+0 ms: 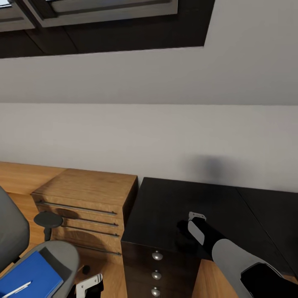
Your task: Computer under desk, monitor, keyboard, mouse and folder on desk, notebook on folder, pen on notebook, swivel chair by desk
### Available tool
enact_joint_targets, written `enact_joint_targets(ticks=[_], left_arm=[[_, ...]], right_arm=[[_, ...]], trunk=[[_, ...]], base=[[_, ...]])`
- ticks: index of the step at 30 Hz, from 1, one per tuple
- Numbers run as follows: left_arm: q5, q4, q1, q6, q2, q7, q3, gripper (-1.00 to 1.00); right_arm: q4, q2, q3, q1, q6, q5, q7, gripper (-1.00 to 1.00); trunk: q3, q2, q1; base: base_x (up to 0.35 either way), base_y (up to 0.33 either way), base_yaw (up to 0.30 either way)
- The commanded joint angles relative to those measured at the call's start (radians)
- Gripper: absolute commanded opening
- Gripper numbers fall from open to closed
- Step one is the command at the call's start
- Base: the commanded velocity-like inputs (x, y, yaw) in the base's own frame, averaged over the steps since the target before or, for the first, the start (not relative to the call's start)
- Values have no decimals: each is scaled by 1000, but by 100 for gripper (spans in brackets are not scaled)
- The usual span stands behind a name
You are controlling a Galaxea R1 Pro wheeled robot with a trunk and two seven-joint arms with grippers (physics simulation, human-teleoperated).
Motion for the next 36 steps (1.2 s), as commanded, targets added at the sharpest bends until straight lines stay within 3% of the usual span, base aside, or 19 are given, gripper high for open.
enact_joint_targets(ticks=[1, 20, 27, 36], left_arm=[[10, -1, 0, -4, 1, 4, -3, 100], [10, -1, 0, -4, 1, 4, -3, 100], [10, -1, 0, -4, 1, 5, -3, 100], [10, -2, 0, -5, 1, 5, -4, 100]], right_arm=[[-2, -1, 8, -1, 4, -9, -8, 100], [-2, -1, 9, 0, 4, -9, -8, 100], [-2, -1, 10, 0, 4, -9, -8, 100], [-2, -1, 10, 0, 4, -9, -8, 100]], trunk=[[-4, -8, 4], [-7, -15, 8], [-29, -64, 35], [-29, -64, 35]], base=[[0, 0, 0], [0, 0, 0], [0, 0, 0], [0, 0, 0]])
